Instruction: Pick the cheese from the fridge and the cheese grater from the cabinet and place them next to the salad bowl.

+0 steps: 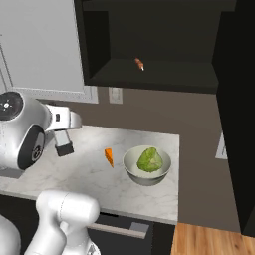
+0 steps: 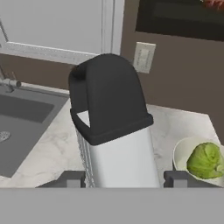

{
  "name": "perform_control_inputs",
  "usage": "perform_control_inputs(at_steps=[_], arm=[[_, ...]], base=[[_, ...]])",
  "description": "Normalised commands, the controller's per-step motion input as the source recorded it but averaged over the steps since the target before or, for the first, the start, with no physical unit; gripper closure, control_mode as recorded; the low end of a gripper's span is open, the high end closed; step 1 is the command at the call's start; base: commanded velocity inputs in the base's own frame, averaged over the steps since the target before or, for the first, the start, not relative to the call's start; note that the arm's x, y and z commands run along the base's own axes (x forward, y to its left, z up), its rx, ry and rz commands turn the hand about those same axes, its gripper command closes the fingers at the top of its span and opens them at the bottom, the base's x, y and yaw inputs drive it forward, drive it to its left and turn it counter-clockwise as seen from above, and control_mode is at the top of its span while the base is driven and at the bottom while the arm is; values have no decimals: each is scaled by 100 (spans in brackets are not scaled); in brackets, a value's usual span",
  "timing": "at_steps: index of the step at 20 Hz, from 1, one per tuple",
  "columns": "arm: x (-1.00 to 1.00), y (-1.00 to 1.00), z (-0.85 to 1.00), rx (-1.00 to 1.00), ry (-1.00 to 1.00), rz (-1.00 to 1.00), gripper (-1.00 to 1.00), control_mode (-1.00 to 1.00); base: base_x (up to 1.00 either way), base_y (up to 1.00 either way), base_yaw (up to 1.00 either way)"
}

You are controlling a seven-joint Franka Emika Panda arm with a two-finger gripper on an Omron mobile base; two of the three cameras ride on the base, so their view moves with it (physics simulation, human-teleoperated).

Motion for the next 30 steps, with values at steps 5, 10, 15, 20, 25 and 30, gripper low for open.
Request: perform_control_inputs(at_steps=[5,10,15,20,25,30], arm=[[23,0,-51,11,10,18,100,-100],[21,-11,-54,22,8,14,100,-100],[33,-4,-45,14,3,5,100,-100],[27,1,-53,15,0,0,100,-100],[7,-4,-58,8,-2,7,100,-100],[19,-5,-35,1,-19,4,100,-100]], base=[[0,0,0],[0,0,0],[0,0,0],[0,0,0],[0,0,0],[0,0,0]])
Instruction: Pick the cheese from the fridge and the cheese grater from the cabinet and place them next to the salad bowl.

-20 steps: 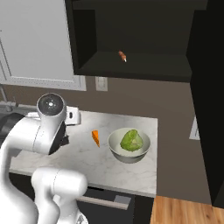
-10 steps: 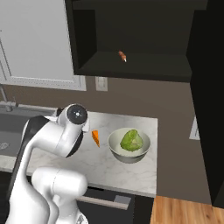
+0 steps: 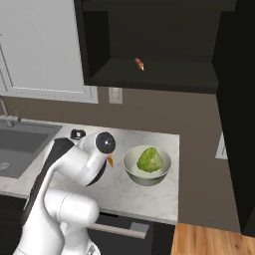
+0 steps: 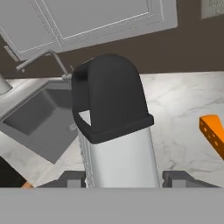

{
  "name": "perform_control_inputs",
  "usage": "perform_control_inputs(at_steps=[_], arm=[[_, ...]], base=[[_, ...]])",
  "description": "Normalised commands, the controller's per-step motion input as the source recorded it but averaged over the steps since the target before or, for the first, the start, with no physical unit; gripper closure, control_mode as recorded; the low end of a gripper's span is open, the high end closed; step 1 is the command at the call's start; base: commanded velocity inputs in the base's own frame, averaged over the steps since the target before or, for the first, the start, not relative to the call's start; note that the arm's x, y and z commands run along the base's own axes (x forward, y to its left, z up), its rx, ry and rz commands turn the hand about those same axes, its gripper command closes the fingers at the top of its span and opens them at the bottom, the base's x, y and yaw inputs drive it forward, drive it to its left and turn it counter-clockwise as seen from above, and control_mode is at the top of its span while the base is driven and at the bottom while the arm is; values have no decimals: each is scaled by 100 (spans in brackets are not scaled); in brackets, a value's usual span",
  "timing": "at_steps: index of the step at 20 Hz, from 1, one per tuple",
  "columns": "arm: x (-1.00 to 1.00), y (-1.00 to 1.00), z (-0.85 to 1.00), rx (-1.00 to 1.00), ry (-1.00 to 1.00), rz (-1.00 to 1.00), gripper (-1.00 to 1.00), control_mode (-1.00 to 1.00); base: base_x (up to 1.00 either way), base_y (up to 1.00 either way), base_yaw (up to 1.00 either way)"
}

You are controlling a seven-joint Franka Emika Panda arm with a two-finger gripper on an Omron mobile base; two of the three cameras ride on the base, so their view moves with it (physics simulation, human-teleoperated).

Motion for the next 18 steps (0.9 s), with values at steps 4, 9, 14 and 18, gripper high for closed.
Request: perform_control_inputs(at_steps=[4,9,14,18], arm=[[15,0,-23,0,-18,3,100,-100],[15,0,-27,6,-1,0,100,-100],[22,3,-32,0,0,0,100,-100],[13,2,-30,-1,-4,2,100,-100]], base=[[0,0,0],[0,0,0],[0,0,0],[0,0,0]])
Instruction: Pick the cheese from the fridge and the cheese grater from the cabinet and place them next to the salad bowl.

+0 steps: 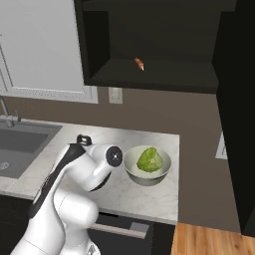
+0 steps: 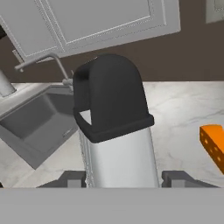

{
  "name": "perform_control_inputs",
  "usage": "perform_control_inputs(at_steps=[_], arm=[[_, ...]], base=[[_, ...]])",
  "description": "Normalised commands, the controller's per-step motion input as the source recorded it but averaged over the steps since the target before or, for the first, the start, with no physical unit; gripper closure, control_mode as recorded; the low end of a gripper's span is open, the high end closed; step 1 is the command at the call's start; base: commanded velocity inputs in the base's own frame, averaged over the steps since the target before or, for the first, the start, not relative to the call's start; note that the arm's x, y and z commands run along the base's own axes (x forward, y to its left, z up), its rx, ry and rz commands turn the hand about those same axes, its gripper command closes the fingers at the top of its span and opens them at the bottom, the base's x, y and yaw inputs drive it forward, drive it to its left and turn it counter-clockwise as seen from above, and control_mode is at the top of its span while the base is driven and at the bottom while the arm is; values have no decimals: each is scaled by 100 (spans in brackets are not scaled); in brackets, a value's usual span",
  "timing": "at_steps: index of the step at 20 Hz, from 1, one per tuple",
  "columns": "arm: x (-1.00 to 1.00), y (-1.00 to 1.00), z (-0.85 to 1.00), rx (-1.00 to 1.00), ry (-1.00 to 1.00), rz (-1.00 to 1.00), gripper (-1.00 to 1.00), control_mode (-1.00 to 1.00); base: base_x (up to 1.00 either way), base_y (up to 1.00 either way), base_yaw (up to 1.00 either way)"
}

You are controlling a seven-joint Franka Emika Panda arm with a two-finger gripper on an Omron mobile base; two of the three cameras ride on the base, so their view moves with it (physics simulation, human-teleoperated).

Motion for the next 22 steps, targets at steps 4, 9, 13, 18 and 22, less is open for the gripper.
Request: perform_control_inputs(at_steps=[4,9,13,18,22], arm=[[11,0,-26,-1,-9,3,100,-100],[10,1,-29,0,-18,11,100,-100],[-3,8,-31,0,-19,8,100,-100],[-4,13,-27,0,-23,5,100,-100],[-12,13,-32,0,-17,2,100,-100]], base=[[0,0,0],[0,0,0],[0,0,0],[0,0,0],[0,0,0]])
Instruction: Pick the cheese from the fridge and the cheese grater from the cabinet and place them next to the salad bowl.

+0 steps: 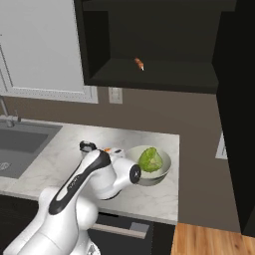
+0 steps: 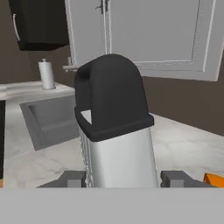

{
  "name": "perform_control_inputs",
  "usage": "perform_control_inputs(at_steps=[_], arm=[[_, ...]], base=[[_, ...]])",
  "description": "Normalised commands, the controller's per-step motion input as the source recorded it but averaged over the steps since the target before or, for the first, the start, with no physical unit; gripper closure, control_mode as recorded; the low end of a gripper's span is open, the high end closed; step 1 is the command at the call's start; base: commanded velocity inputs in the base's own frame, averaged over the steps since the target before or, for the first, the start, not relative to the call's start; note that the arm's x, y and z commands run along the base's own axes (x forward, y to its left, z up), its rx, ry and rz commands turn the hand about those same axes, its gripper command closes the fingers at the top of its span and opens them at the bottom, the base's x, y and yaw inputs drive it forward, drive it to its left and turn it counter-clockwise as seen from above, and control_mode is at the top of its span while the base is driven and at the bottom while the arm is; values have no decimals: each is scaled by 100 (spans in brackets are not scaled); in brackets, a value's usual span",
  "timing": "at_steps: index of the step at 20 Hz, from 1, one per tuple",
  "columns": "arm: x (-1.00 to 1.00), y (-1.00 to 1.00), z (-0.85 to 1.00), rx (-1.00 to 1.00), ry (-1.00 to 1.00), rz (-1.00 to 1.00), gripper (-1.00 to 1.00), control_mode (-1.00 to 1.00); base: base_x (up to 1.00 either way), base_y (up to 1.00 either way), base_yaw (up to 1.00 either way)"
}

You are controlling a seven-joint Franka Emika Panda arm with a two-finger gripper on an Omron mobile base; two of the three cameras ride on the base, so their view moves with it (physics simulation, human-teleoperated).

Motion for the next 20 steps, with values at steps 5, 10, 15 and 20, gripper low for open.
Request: perform_control_inputs(at_steps=[5,10,15,20], arm=[[-18,15,-30,0,-10,0,100,-100],[-11,16,-24,0,-1,0,100,-100],[-1,16,-25,0,0,0,100,-100],[0,16,-27,0,0,0,100,-100]], base=[[0,0,0],[0,0,0],[0,0,0],[0,0,0]])
